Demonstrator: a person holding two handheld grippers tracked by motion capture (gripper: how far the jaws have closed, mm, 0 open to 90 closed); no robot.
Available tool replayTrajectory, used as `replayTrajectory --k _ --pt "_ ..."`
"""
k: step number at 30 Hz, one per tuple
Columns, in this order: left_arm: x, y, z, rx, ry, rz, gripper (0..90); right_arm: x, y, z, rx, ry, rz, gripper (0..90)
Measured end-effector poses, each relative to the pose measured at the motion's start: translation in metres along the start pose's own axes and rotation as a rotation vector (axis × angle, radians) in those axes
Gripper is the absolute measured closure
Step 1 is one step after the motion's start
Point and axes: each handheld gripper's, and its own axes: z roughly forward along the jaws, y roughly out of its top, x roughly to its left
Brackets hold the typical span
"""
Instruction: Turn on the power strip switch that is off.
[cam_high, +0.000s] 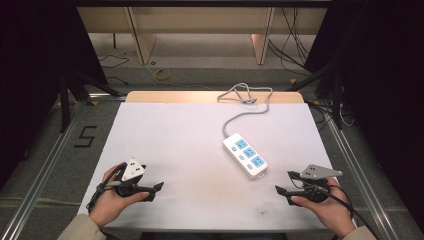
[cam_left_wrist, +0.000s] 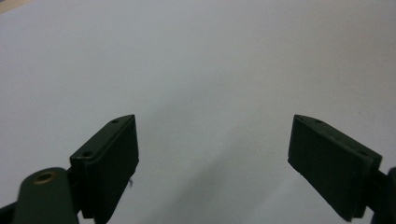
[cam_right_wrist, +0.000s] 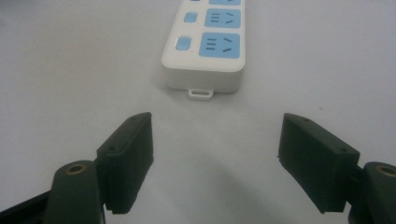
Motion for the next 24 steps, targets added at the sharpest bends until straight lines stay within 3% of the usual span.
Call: replayTrajectory --k 6,10,11,12,13,15,24 --pt "-0.001 0.0 0.0 -0.01 -0.007 0.0 15.9 0.0 0.001 -0.002 -0.01 -0.019 -0.011 36.1" --pt "0.0 -0.001 0.0 -0.006 0.002 -0.009 16.0 0.001 0.004 -0.005 -0.016 -0.037 -0.009 62.7" --pt "0.001 -0.001 0.0 -0.004 0.004 -0.011 16.0 0.001 0.005 -0.006 -0.019 -0.035 -0.011 68.5" --pt "0.001 -0.001 0.0 -0.002 0.005 -0.012 16.0 0.001 0.005 -0.006 -0.019 -0.035 -0.011 68.5" --pt "0.001 -0.001 0.0 0.0 0.005 -0.012 16.1 0.001 0.006 -0.007 -0.02 -0.04 -0.004 78.8" --pt "0.001 -0.001 0.0 0.001 0.003 -0.014 16.1 0.0 0.007 -0.007 -0.013 -0.04 0.004 88.3" --pt "0.0 0.0 0.0 -0.003 -0.002 -0.009 16.2 0.001 0.012 -0.005 0.026 -0.038 0.026 90.0"
